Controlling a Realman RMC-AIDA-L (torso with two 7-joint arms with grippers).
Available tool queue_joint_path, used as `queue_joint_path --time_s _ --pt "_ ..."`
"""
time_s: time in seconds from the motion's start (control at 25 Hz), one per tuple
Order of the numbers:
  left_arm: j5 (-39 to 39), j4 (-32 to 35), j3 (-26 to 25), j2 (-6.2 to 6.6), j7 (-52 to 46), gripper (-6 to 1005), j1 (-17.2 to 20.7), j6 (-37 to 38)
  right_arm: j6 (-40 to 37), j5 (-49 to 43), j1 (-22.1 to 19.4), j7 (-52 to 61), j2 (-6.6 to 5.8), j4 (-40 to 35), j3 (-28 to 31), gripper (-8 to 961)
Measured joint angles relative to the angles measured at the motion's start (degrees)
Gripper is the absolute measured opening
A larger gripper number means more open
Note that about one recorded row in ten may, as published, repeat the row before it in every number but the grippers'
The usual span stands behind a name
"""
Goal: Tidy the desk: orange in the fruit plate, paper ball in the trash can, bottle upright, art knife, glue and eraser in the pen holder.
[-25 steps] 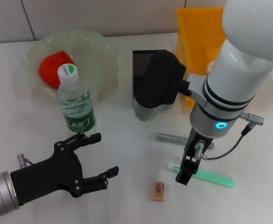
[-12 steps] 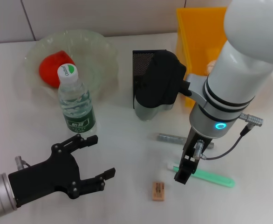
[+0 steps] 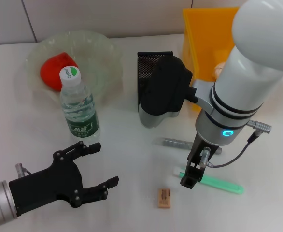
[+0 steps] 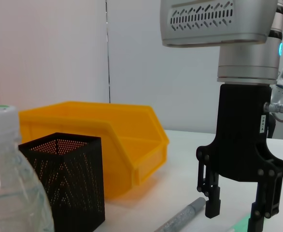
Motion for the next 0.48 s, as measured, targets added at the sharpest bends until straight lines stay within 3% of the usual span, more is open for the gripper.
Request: queue_joint_path --time_s 0.48 --pt "0.0 -0.33 0.0 0.0 -0.05 866 0.07 -0.79 1.89 0.16 -0.55 -0.67 0.0 0.79 -1.4 604"
